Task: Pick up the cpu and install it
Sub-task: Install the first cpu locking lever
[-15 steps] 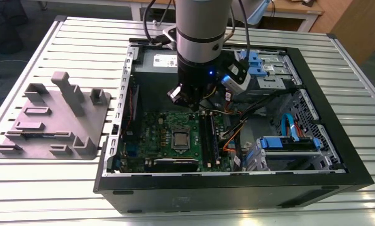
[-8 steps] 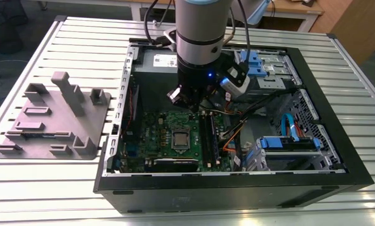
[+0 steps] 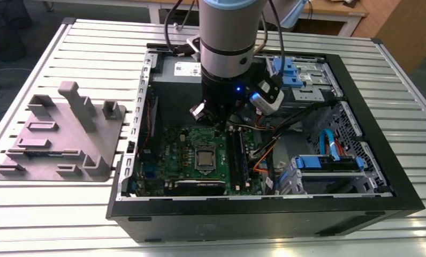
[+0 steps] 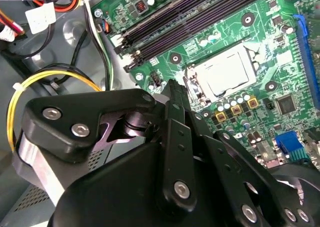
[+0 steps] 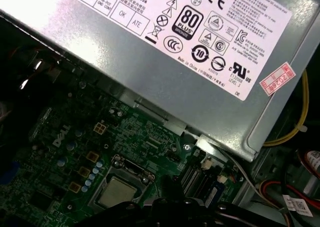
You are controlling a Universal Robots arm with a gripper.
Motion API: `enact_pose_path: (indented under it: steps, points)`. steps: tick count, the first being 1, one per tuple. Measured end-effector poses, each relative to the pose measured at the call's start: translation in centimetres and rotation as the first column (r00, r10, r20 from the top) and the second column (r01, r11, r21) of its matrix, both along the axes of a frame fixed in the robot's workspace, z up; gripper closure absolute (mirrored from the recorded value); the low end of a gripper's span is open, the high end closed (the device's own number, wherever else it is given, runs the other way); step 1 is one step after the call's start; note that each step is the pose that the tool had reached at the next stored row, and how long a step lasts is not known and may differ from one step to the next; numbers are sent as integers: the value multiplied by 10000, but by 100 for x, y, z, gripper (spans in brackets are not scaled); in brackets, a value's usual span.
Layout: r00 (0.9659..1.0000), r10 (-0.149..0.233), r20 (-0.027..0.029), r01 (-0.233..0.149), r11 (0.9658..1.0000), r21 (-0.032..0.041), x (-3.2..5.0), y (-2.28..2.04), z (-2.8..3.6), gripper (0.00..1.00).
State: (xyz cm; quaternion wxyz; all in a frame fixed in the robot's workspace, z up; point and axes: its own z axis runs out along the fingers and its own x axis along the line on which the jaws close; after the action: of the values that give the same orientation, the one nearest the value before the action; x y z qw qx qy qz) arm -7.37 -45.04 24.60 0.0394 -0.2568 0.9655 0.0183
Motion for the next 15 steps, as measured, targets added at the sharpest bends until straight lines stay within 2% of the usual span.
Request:
enact_pose_path:
  steps: [8,15]
  points:
    - [9999,-162,0,162,9999,0,-2,-102,-25,89]
    - [9969,-787,1,787,9969,-7,-2,-108,-48,89]
